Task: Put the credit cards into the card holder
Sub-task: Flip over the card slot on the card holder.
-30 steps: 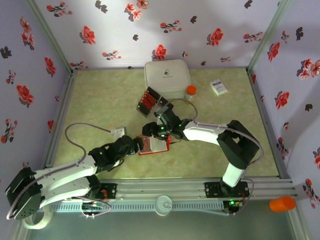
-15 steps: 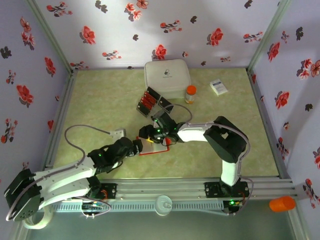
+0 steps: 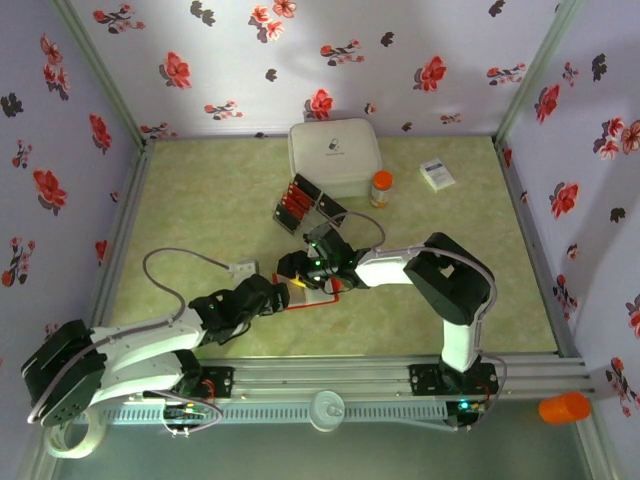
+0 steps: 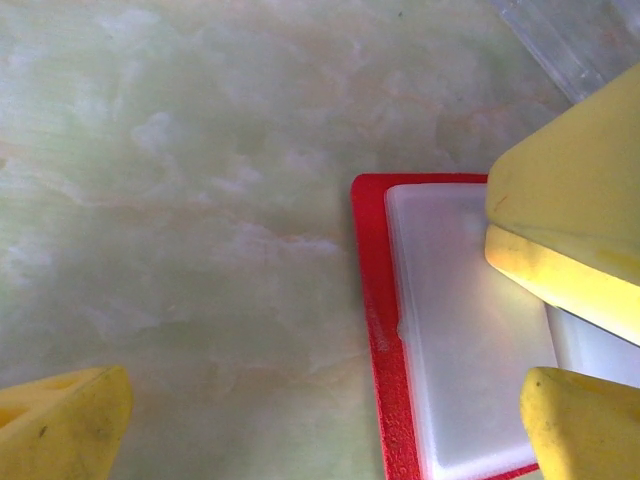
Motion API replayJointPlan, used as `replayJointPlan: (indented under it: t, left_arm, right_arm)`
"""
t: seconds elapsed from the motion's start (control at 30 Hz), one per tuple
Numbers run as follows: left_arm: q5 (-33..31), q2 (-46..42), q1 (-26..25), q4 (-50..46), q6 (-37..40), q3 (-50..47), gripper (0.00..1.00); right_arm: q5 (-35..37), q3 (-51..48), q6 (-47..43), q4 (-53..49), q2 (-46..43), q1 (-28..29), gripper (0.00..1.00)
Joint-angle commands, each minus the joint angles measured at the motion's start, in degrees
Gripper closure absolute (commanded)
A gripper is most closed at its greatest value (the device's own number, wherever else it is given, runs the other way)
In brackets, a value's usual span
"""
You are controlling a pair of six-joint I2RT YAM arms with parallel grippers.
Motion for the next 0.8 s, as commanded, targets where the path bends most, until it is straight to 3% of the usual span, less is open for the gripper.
replayJointPlan:
  t: [0.0, 0.5, 0.77]
  left_arm:
    - [0.32, 2.33, 0.45, 2.58, 1.7, 0.7, 0.0]
    - [-0.53, 8.47, 0.49, 0.1, 0.28, 1.86, 0.0]
    - [-0.75, 9.41, 0.44, -2.35, -0.75, 2.08, 0.0]
  right_arm:
    - [0.23, -0.76, 1.28, 1.27, 0.52, 0.34, 0.44]
    - [0.65, -0.41, 0.69, -0.27, -3.34, 0.34, 0.44]
    - [4.59, -0.1, -6.4, -12.06, -12.47, -1.0, 0.44]
